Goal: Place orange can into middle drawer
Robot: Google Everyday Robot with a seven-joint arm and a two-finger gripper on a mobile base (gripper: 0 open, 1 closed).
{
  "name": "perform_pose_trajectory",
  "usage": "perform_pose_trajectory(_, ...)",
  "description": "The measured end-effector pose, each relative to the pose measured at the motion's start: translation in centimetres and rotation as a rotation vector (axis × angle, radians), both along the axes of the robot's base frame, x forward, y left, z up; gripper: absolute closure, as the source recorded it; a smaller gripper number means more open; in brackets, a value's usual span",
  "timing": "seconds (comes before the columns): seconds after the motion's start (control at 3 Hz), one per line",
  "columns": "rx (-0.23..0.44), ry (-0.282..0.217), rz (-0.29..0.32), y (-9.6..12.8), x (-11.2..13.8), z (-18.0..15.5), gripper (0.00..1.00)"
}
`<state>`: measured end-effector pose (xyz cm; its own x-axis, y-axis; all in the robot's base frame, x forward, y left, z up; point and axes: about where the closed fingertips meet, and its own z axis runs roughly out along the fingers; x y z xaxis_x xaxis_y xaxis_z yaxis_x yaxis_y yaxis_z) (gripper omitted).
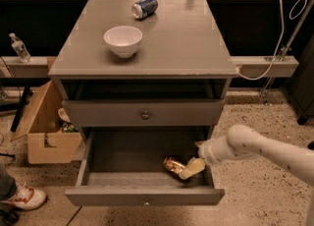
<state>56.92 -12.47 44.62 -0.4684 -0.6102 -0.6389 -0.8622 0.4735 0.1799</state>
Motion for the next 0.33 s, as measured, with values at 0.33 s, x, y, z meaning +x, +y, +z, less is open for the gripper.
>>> perform_pose_trajectory(0.33, 0.021, -0.034, 0.008, -3.60, -2.66, 6.40, 0.00)
